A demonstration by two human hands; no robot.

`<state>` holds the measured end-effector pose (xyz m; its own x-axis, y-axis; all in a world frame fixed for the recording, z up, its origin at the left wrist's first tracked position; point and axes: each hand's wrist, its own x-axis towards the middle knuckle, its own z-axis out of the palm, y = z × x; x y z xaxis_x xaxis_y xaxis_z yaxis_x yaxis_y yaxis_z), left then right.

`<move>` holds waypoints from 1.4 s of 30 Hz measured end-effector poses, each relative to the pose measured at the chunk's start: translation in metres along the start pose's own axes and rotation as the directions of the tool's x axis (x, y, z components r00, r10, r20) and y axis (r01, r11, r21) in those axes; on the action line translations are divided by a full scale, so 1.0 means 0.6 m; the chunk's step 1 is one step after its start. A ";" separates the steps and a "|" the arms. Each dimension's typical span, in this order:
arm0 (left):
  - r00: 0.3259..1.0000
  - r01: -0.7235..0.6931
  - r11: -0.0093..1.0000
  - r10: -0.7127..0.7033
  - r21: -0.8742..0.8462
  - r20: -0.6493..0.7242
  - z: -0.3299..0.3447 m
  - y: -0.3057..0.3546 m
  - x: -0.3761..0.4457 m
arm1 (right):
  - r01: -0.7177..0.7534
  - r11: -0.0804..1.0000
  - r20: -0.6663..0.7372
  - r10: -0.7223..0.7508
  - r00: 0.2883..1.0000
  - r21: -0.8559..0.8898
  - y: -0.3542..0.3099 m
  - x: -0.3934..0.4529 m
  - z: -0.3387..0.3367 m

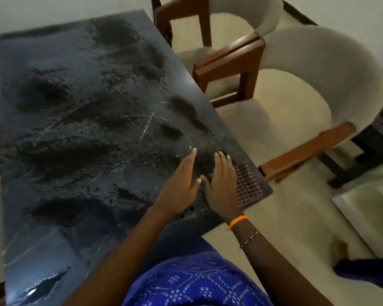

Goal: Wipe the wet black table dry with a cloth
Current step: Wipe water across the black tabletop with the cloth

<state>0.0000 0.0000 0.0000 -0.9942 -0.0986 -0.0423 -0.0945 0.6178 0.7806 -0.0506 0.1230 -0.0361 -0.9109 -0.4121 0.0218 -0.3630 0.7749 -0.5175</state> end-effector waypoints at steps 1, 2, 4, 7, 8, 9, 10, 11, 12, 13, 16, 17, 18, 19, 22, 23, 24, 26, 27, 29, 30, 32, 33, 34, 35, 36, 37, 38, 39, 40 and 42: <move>0.997 0.056 0.997 -0.052 -0.056 0.064 0.012 0.003 -0.001 | -0.100 0.992 0.039 0.103 0.994 -0.082 0.011 -0.011 0.003; 0.988 0.106 0.989 -0.092 -0.108 0.123 0.024 0.002 0.000 | -0.170 0.974 0.051 0.179 0.982 -0.151 0.022 -0.018 0.005; 0.962 0.202 0.963 -0.161 -0.179 0.219 0.052 0.005 -0.009 | -0.215 0.939 0.048 0.236 0.970 -0.269 0.053 -0.042 0.011; 0.936 0.293 0.921 -0.221 -0.256 0.276 0.082 0.012 -0.011 | -0.132 0.910 0.024 0.154 0.988 -0.394 0.085 -0.050 0.011; 0.934 0.307 0.912 -0.234 -0.273 0.269 0.086 0.013 -0.007 | -0.105 0.900 0.024 0.127 0.992 -0.424 0.091 -0.046 0.008; 0.930 0.328 0.901 -0.254 -0.286 0.266 0.086 0.017 -0.002 | -0.091 0.893 0.046 0.124 0.991 -0.440 0.092 -0.039 0.005; 0.924 0.355 0.882 -0.282 -0.308 0.257 0.086 0.019 0.003 | -0.078 0.887 0.062 0.119 0.991 -0.455 0.092 -0.035 0.005; 0.917 0.384 0.864 -0.314 -0.325 0.248 0.086 0.018 0.007 | -0.069 0.879 0.086 0.124 0.988 -0.472 0.089 -0.030 0.002; 0.911 0.404 0.851 -0.339 -0.336 0.236 0.087 0.018 0.011 | -0.058 0.868 0.097 0.121 0.988 -0.492 0.088 -0.025 0.001; 0.904 0.423 0.840 -0.362 -0.340 0.228 0.088 0.015 0.014 | -0.033 0.854 0.110 0.104 0.988 -0.519 0.085 -0.021 -0.004; 0.880 0.474 0.815 -0.425 -0.334 0.212 0.094 0.002 0.017 | -0.011 0.877 0.122 0.079 0.989 -0.480 0.075 -0.004 -0.029; 0.875 0.483 0.811 -0.438 -0.331 0.205 0.094 -0.002 0.017 | -0.060 0.909 0.143 0.130 0.981 -0.413 0.070 0.004 -0.041; 0.874 0.486 0.807 -0.444 -0.335 0.199 0.093 -0.004 0.015 | -0.104 0.933 0.137 0.160 0.978 -0.345 0.069 0.012 -0.050; 0.872 0.489 0.801 -0.448 -0.345 0.196 0.091 -0.005 0.011 | -0.135 0.950 0.118 0.174 0.978 -0.282 0.069 0.021 -0.057; 0.868 0.492 0.757 -0.468 -0.430 0.169 0.085 -0.013 -0.004 | -0.159 0.987 0.199 0.151 0.968 0.024 0.045 0.045 -0.075; 0.861 0.493 0.725 -0.487 -0.480 0.148 0.079 -0.017 -0.008 | -0.209 0.957 0.272 0.151 0.950 0.199 0.029 0.051 -0.074; 0.849 0.490 0.692 -0.516 -0.530 0.110 0.071 -0.022 -0.011 | -0.294 0.868 0.353 0.150 0.923 0.400 0.007 0.055 -0.075; 0.806 0.474 0.675 -0.591 -0.565 -0.030 0.046 -0.035 -0.019 | -0.517 0.595 0.536 0.165 0.828 0.616 -0.036 0.062 -0.063; 0.765 0.474 0.668 -0.635 -0.573 -0.107 0.029 -0.043 -0.024 | -0.596 0.484 0.606 0.157 0.779 0.641 -0.055 0.064 -0.052; 0.655 0.491 0.591 -0.735 -0.641 -0.175 -0.009 -0.060 -0.035 | -0.718 0.317 0.729 0.108 0.676 0.620 -0.082 0.069 -0.021; 0.594 0.499 0.520 -0.788 -0.693 -0.163 -0.029 -0.071 -0.042 | -0.769 0.251 0.786 0.044 0.616 0.588 -0.096 0.073 -0.005; 0.511 0.471 0.334 -0.858 -0.816 -0.057 -0.067 -0.093 -0.055 | -0.841 0.112 0.848 -0.082 0.524 0.530 -0.125 0.079 0.014; 0.488 0.442 0.265 -0.873 -0.857 -0.019 -0.087 -0.103 -0.061 | -0.854 0.071 0.853 -0.141 0.502 0.515 -0.140 0.083 0.024; 0.474 0.425 0.242 -0.880 -0.872 -0.014 -0.103 -0.111 -0.065 | -0.858 0.060 0.849 -0.195 0.491 0.510 -0.150 0.088 0.031; 0.458 0.408 0.248 -0.888 -0.879 -0.038 -0.121 -0.117 -0.071 | -0.859 0.085 0.848 -0.236 0.475 0.505 -0.164 0.091 0.040; 0.440 0.389 0.264 -0.895 -0.882 -0.074 -0.141 -0.127 -0.080 | -0.857 0.137 0.853 -0.255 0.455 0.498 -0.182 0.095 0.051; 0.428 0.376 0.277 -0.898 -0.884 -0.100 -0.154 -0.135 -0.084 | -0.845 0.197 0.859 -0.245 0.449 0.497 -0.195 0.099 0.064; 0.421 0.374 0.286 -0.900 -0.882 -0.113 -0.166 -0.140 -0.086 | -0.830 0.242 0.861 -0.220 0.458 0.503 -0.203 0.105 0.076; 0.409 0.368 0.292 -0.903 -0.883 -0.128 -0.178 -0.150 -0.090 | -0.819 0.270 0.861 -0.196 0.469 0.507 -0.215 0.110 0.091; 0.396 0.349 0.301 -0.906 -0.887 -0.151 -0.193 -0.163 -0.096 | -0.814 0.287 0.863 -0.178 0.472 0.505 -0.235 0.117 0.106; 0.342 0.301 0.319 -0.916 -0.899 -0.211 -0.220 -0.193 -0.103 | -0.792 0.330 0.857 -0.156 0.490 0.513 -0.284 0.135 0.125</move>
<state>0.0794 -0.1684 -0.0053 -0.2427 -0.7640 -0.5978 -0.2838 -0.5333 0.7969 -0.0481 -0.0782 -0.0101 -0.2216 -0.7339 -0.6421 0.7029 0.3362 -0.6269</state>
